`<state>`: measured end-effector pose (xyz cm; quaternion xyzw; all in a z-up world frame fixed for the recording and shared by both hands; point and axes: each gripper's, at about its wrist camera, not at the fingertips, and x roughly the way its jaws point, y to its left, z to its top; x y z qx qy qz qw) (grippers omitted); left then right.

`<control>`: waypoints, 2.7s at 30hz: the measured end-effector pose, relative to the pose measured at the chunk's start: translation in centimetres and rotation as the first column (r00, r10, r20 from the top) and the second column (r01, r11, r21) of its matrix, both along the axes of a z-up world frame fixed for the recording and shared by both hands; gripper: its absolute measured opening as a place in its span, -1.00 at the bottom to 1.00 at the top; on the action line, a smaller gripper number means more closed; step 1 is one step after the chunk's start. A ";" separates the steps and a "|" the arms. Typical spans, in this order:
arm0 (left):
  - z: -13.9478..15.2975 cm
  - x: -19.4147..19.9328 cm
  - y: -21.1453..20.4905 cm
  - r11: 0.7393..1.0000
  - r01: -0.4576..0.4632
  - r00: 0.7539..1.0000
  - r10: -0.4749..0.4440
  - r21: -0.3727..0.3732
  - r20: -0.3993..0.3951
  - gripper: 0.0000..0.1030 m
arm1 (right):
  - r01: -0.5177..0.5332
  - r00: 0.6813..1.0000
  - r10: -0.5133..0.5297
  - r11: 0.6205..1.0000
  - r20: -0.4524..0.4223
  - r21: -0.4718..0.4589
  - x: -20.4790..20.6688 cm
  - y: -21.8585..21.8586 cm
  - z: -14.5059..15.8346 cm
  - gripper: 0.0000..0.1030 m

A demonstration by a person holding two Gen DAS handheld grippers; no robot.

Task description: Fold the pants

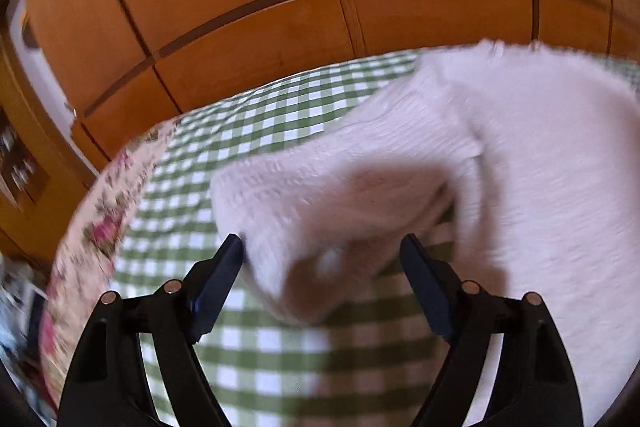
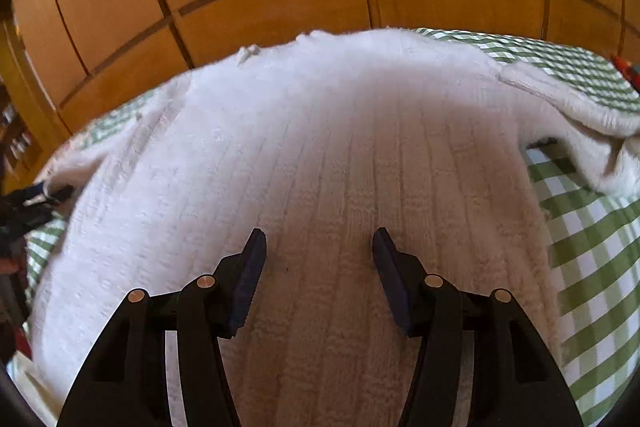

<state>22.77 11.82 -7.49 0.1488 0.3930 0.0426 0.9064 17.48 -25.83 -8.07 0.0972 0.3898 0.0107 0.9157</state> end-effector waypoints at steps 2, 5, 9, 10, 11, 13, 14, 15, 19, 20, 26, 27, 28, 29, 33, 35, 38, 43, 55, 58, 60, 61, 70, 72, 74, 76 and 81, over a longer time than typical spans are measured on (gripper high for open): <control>-0.6 0.9 -0.2 0.999 0.013 1.000 -0.014 0.041 0.007 0.46 | -0.005 1.000 0.005 1.000 0.005 0.020 0.0 -0.3 -0.1 0.13; -0.7 1.9 0.0 0.999 0.017 1.000 -0.018 0.039 0.024 -0.18 | -0.012 1.000 0.011 1.000 0.013 0.029 -0.2 -0.4 -0.1 0.18; 0.5 2.8 2.3 0.996 -0.058 0.996 0.062 -0.062 0.068 -0.78 | -0.013 1.000 0.012 0.999 0.017 0.043 -0.3 -0.6 -0.1 0.18; 1.1 2.8 3.2 0.993 -0.079 0.992 0.087 -0.086 0.088 -0.79 | -0.013 1.000 0.012 0.999 0.017 0.046 -0.3 -0.6 -0.1 0.18; 1.9 2.9 4.3 0.988 -0.109 0.986 0.121 -0.110 0.116 -0.80 | -0.012 1.000 0.011 0.999 0.018 0.048 -0.3 -0.6 -0.2 0.18; 3.3 2.8 6.5 0.975 -0.167 0.970 0.189 -0.149 0.153 -0.81 | -0.012 1.000 0.011 0.999 0.018 0.049 -0.3 -0.6 -0.2 0.18; 3.7 2.9 7.3 0.969 -0.185 0.964 0.212 -0.166 0.162 -0.81 | -0.012 1.000 0.011 0.999 0.018 0.048 -0.3 -0.5 -0.2 0.18; 4.4 2.9 8.7 0.957 -0.220 0.951 0.254 -0.189 0.176 -0.81 | -0.011 1.000 0.011 0.999 0.017 0.046 -0.3 -0.5 -0.2 0.18; 6.1 3.3 13.6 0.910 -0.329 0.901 0.382 -0.252 0.203 -0.82 | -0.011 1.000 0.010 0.999 0.016 0.041 -0.3 -0.4 -0.1 0.19; 6.3 3.6 14.5 0.901 -0.345 0.894 0.401 -0.265 0.201 -0.82 | -0.011 1.000 0.010 0.999 0.016 0.041 -0.3 -0.4 -0.1 0.19; 5.4 6.0 16.6 0.878 -0.315 0.918 0.378 -0.359 0.118 -0.80 | -0.014 1.000 0.014 0.999 0.015 0.042 -0.1 -0.4 -0.1 0.23; 4.5 6.1 16.6 0.857 -0.309 0.923 0.375 -0.414 0.088 -0.79 | -0.014 1.000 0.013 0.999 0.014 0.039 -0.1 -0.4 -0.1 0.23; 3.7 6.0 16.6 0.832 -0.300 0.925 0.373 -0.467 0.071 -0.79 | -0.013 1.000 0.013 0.999 0.014 0.037 -0.1 -0.3 0.0 0.23; 3.1 5.8 16.5 0.813 -0.295 0.926 0.373 -0.502 0.062 -0.78 | -0.013 1.000 0.013 0.999 0.014 0.037 -0.1 -0.3 0.0 0.23; 1.4 4.7 16.8 0.692 -0.308 0.908 0.418 -0.653 0.015 -0.79 | -0.014 1.000 0.013 0.999 0.016 0.042 -0.2 -0.4 0.1 0.23; 1.6 3.9 17.1 0.581 -0.304 0.887 0.462 -0.755 -0.002 -0.80 | -0.014 1.000 0.013 0.999 0.017 0.044 -0.2 -0.4 0.1 0.23; 3.0 3.6 16.0 0.504 -0.229 0.892 0.452 -0.833 0.029 -0.80 | -0.016 1.000 0.015 0.999 0.019 0.052 -0.3 -0.4 0.1 0.25; 8.3 4.2 9.0 0.544 0.002 0.942 0.281 -0.839 0.184 -0.80 | -0.016 1.000 0.015 0.997 0.026 0.070 -0.4 -0.5 0.1 0.25; 9.3 5.0 -10.7 0.696 0.298 0.952 -0.167 -0.654 0.256 -0.15 | -0.019 0.999 0.015 0.994 0.040 0.109 -0.7 -0.8 0.0 0.25; 6.2 4.5 -13.8 0.749 0.290 0.957 -0.210 -0.596 0.202 0.18 | -0.020 0.999 0.015 0.993 0.042 0.114 -0.7 -0.8 0.0 0.25; 4.1 3.8 -14.7 0.765 0.273 0.962 -0.218 -0.583 0.165 0.26 | -0.020 0.999 0.015 0.993 0.044 0.120 -0.8 -0.8 0.0 0.25; 3.4 3.3 -14.6 0.772 0.259 0.966 -0.206 -0.580 0.157 0.28 | -0.020 0.999 0.015 0.992 0.045 0.124 -0.8 -0.9 0.0 0.25; -2.0 -1.6 -7.4 0.801 -0.037 0.987 0.125 -0.598 0.106 0.65 | -0.012 1.000 0.010 0.995 0.023 0.096 -0.7 -0.5 0.5 0.25; -3.3 -0.9 -4.6 0.754 -0.168 0.973 0.230 -0.635 0.016 0.58 | -0.042 0.999 0.040 0.996 0.022 0.074 -0.5 0.2 1.4 0.25; -4.5 -0.2 -2.7 0.707 -0.273 0.949 0.311 -0.653 -0.060 0.40 | -0.105 0.994 0.102 0.991 0.040 0.084 0.1 1.1 2.6 0.25; -5.2 0.4 -2.4 0.697 -0.287 0.945 0.319 -0.657 -0.075 0.35 | -0.162 0.987 0.156 0.977 0.048 0.140 1.7 1.7 3.8 0.20; -5.3 2.2 -1.8 0.690 -0.286 0.941 0.334 -0.665 -0.058 0.35 | -0.182 0.980 0.197 0.925 -0.013 0.334 8.9 2.7 4.0 -0.06</control>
